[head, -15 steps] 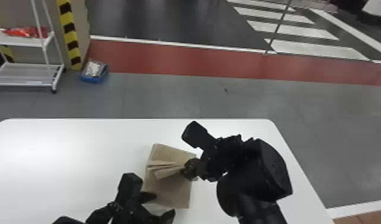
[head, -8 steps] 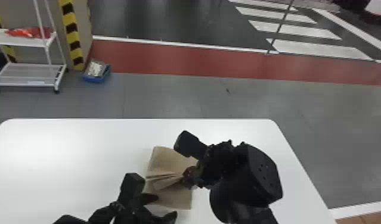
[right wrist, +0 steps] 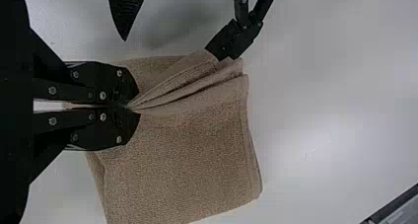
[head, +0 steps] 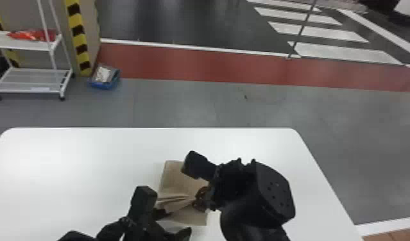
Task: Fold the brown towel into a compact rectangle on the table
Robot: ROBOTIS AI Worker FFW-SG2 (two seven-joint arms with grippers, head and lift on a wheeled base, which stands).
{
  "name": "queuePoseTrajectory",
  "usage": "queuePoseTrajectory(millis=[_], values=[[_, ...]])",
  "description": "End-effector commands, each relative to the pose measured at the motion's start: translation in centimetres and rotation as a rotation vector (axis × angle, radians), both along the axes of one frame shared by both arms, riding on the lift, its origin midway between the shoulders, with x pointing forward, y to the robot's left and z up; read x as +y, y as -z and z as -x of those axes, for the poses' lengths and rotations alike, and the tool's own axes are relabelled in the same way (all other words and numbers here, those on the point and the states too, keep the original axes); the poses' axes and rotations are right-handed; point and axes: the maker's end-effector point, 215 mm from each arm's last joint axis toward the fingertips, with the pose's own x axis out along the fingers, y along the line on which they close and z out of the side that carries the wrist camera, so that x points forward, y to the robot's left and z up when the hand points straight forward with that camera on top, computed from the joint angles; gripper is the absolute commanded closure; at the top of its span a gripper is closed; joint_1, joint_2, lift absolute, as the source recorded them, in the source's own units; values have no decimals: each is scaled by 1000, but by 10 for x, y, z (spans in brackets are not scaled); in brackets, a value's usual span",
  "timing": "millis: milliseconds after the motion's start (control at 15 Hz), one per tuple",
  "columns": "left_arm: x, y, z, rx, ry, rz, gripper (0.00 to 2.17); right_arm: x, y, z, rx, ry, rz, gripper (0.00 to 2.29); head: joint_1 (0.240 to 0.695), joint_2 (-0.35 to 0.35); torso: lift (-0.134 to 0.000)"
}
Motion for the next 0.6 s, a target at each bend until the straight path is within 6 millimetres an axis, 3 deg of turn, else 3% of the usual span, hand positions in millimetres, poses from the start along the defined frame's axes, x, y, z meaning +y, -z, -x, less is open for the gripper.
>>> queuePoseTrajectory(millis=[0, 133, 533], values=[[0, 0, 0, 0, -1, 0, 242, 2, 4, 2, 5, -3, 7, 437, 695, -229, 0], [0, -1, -1, -1, -1, 1, 242, 3, 3, 1, 8, 8, -7, 144, 695, -226, 0], [1, -4, -4, -12, -1, -1, 242, 12, -25, -7, 21, 86, -239, 113, 695, -219, 0]])
